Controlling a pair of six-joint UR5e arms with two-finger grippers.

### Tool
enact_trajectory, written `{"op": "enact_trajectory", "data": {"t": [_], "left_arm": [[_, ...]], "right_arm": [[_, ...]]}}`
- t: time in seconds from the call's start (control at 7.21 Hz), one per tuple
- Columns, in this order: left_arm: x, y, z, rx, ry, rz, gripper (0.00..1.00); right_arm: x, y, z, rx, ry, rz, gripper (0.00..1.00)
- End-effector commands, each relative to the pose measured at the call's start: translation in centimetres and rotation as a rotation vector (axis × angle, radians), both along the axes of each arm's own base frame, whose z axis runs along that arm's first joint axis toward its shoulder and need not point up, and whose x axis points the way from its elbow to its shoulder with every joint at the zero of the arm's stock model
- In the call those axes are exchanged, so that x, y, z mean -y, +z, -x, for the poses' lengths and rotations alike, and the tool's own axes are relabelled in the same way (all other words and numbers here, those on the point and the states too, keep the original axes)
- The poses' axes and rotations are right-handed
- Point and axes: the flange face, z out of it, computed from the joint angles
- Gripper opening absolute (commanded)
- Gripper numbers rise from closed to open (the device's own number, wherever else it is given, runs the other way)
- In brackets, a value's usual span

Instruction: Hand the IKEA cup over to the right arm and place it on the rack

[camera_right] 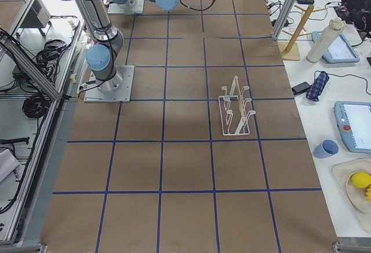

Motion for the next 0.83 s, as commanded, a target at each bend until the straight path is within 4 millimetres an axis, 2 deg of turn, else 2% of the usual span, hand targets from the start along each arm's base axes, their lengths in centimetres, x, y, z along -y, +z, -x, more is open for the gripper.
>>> {"op": "enact_trajectory", "data": {"t": [0.0,0.14,0.28,0.55,0.69], "left_arm": [[1.3,-2.2,-7.8,0.158,-0.007,-0.036,1.0],[1.4,-2.5,-8.4,0.187,-0.023,-0.037,1.0],[1.8,-4.2,-8.7,0.262,-0.087,-0.019,1.0],[2.8,-6.8,-9.5,0.382,-0.17,-0.066,1.0],[3.4,-7.8,-10.2,0.533,-0.216,-0.096,1.0]], "right_arm": [[0.2,1.1,0.7,-0.105,0.014,0.025,0.46],[0.6,0.6,2.5,-0.207,0.016,0.017,0.45],[1.0,0.2,4.3,-0.283,0.01,0.014,0.4],[1.9,-1.6,6.5,-0.486,0.037,0.027,0.35],[2.3,-2.5,7.1,-0.564,0.067,0.034,0.35]]}}
